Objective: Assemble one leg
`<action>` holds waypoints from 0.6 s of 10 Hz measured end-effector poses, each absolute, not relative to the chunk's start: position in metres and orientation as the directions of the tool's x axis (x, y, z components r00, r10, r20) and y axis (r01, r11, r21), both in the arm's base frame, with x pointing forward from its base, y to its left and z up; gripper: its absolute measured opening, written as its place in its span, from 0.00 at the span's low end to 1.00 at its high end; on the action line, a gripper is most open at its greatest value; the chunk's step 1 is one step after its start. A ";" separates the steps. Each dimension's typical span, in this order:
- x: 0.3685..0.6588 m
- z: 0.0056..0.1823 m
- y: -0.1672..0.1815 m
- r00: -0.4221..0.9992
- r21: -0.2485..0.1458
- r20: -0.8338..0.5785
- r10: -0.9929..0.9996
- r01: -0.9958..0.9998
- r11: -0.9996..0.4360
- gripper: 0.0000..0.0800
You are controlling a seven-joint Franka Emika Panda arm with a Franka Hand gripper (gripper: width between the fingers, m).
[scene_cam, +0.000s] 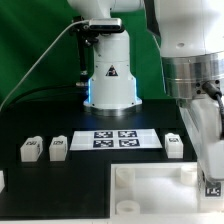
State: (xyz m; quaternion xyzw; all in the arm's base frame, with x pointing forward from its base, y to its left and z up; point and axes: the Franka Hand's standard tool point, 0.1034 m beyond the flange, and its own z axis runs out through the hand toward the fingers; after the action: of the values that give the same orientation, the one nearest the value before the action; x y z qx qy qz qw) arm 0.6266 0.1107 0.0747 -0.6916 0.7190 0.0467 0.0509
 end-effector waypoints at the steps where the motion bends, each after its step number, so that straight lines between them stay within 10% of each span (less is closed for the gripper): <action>1: 0.626 0.074 0.110 0.064 -0.017 -0.137 -0.989 -0.998 -0.063 0.46; 3: 0.631 0.075 0.111 0.327 -0.074 -0.117 -0.938 -0.944 -0.321 0.79; 6: 0.632 0.074 0.110 0.617 -0.120 -0.072 -0.784 -0.786 -0.607 0.81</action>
Offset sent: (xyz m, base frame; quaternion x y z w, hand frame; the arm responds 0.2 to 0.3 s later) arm 0.0005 0.0123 0.0001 0.0806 -0.0090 -0.5155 0.8531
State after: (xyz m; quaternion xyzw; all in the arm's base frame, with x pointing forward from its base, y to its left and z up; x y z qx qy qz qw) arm 0.6321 0.1097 0.0739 -0.8963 0.4378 0.0062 0.0698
